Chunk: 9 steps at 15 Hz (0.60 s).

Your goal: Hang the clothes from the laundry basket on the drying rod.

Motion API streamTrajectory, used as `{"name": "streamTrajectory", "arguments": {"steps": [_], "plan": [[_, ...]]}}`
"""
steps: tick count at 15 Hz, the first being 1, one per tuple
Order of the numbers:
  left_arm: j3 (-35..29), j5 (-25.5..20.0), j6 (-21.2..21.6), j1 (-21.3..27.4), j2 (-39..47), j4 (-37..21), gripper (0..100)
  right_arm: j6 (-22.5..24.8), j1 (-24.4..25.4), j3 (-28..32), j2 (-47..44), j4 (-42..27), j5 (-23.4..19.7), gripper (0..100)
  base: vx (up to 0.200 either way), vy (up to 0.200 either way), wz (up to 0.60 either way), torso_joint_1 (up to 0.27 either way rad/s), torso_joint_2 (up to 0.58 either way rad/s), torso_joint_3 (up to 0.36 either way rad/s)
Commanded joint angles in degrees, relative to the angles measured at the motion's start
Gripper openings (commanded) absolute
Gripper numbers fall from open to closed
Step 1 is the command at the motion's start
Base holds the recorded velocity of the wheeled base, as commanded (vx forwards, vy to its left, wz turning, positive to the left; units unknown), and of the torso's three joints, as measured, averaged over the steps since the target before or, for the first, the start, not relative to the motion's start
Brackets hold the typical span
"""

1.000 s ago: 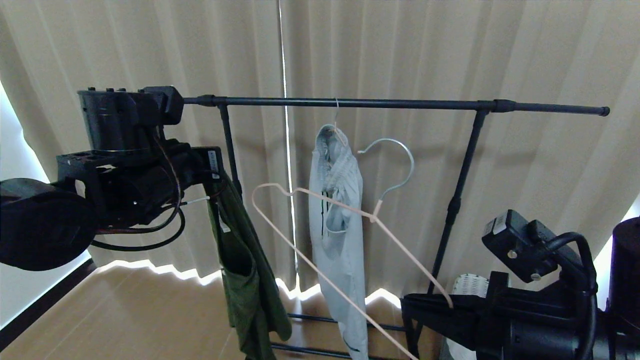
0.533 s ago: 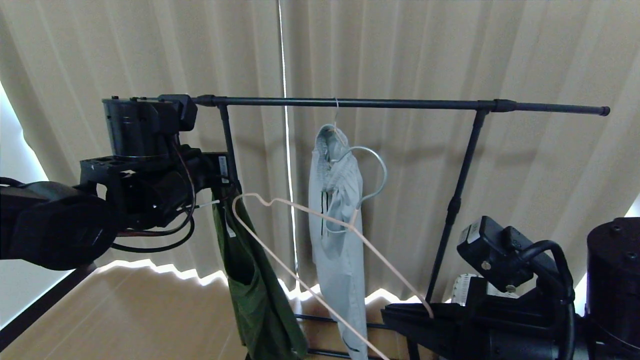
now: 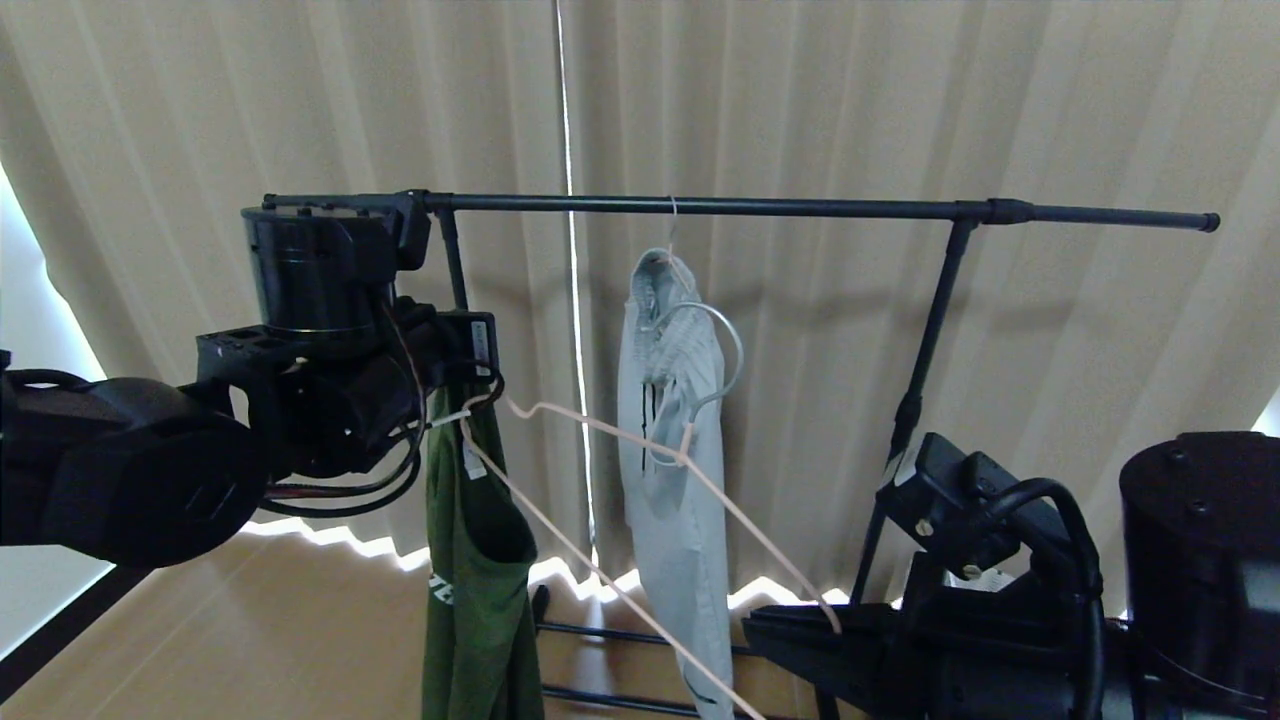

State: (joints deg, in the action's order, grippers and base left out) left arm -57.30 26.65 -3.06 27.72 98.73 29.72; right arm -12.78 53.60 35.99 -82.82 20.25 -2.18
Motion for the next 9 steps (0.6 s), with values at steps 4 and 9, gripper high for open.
{"name": "streamTrajectory", "arguments": {"steps": [4,9], "plan": [[0.6,1.4,0.0,-0.3,-0.4,0.0,0,-0.1,-0.5,1.0,-2.0,2.2,0.1,0,0.0,0.0,0.0,0.0,0.0,0.0],[-0.1,1.3,0.4,-3.8,0.9,0.0,0,0.0,-0.3,-0.6,-1.5,3.0,-0.1,0,0.0,0.0,0.0,0.0,0.0,0.0]]}}
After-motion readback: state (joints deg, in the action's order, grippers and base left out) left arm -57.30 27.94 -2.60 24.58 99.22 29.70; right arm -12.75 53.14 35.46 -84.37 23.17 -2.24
